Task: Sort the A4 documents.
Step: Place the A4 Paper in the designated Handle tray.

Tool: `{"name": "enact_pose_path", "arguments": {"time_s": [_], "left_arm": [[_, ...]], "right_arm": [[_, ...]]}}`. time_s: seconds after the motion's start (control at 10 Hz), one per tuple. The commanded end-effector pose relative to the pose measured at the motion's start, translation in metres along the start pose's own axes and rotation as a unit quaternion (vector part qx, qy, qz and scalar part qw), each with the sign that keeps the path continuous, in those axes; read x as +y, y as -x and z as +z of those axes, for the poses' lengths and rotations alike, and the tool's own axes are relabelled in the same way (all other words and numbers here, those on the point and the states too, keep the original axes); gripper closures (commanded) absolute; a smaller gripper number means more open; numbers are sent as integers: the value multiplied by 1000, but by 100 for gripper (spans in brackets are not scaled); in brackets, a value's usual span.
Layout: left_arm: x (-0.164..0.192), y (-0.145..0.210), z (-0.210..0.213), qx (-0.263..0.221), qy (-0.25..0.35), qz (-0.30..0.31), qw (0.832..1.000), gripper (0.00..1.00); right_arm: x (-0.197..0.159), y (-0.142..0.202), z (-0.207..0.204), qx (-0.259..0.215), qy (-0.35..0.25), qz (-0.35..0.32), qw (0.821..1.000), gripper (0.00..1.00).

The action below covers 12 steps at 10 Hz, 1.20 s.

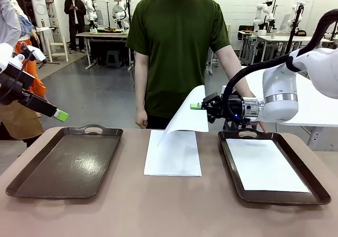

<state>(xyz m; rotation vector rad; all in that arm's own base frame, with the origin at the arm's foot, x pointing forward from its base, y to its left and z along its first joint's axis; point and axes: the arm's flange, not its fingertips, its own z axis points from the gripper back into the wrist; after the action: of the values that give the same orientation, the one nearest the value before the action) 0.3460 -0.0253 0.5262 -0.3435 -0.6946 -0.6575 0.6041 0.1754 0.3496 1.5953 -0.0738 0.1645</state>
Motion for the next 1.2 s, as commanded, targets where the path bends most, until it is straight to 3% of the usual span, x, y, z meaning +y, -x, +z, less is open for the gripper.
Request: {"name": "enact_pose_path", "arguments": {"time_s": [0.0, 0.6, 0.8, 1.1], "left_arm": [[3, 2, -1, -4, 6, -6, 1000, 0], [3, 2, -1, -4, 6, -6, 1000, 0], [3, 2, -1, -4, 6, -6, 1000, 0], [3, 2, -1, -4, 6, -6, 1000, 0]], "right_arm": [[-1, 1, -1, 0, 1, -2, 1000, 100], [0, 0, 0, 0, 0, 0, 1000, 99], [39, 28, 67, 59, -27, 75, 995, 99], [58, 37, 148, 96, 21, 104, 990, 99]]}}
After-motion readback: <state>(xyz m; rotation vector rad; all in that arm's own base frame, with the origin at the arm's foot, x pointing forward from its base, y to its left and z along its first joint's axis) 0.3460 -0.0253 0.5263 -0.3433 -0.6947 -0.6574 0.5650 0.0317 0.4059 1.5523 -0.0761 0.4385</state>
